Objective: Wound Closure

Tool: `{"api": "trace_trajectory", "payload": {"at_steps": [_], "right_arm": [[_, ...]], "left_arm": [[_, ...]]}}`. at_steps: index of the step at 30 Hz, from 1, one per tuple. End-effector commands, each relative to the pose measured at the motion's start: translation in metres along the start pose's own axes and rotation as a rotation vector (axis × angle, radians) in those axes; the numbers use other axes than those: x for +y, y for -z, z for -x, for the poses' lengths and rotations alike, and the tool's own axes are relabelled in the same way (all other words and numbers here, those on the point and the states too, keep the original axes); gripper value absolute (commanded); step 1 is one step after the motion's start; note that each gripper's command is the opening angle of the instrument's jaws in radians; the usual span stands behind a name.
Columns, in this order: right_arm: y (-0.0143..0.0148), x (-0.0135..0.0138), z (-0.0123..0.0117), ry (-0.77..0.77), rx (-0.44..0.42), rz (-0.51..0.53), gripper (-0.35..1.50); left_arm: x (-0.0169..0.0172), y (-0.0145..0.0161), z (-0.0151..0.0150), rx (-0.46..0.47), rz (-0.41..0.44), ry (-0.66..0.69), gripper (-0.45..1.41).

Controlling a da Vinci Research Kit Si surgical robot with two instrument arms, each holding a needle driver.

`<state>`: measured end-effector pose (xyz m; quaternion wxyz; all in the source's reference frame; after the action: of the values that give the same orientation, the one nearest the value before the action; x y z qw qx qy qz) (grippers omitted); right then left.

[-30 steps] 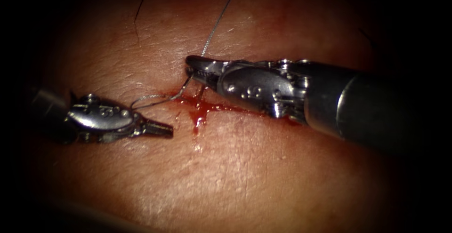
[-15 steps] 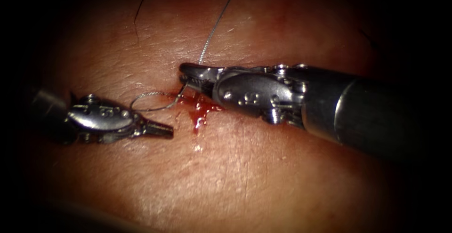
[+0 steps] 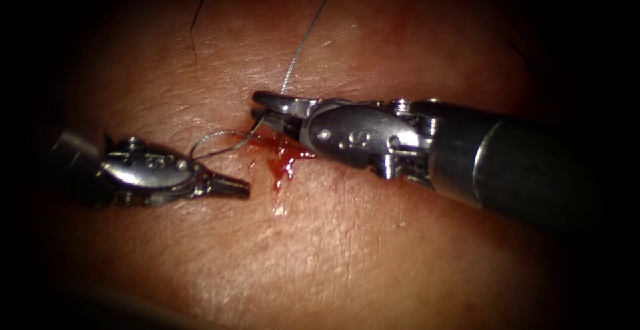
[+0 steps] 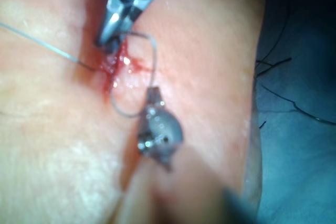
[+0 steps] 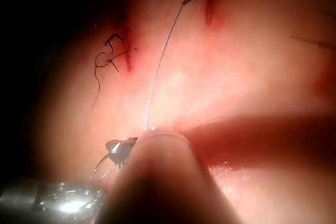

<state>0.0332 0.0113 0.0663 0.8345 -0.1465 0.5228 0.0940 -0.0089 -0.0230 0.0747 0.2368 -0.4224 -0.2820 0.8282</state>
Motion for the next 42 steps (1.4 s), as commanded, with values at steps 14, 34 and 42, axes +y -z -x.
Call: {"api": "trace_trajectory", "payload": {"at_steps": [14, 34, 42], "right_arm": [[-0.0008, -0.0002, 0.0021, -0.295, 0.061, 0.102, -0.35], [-0.0011, 0.0002, 0.0016, -0.339, 0.053, 0.135, -0.35], [-0.0021, 0.0006, 0.0016, -0.086, -0.016, 0.168, -0.35]], "left_arm": [[0.0006, -0.0015, 0.0008, -0.003, 0.008, 0.004, -0.08], [0.0000, -0.0025, 0.0009, -0.004, 0.012, -0.003, -0.11], [0.0001, -0.0024, 0.0010, -0.004, 0.015, -0.006, -0.11]]}}
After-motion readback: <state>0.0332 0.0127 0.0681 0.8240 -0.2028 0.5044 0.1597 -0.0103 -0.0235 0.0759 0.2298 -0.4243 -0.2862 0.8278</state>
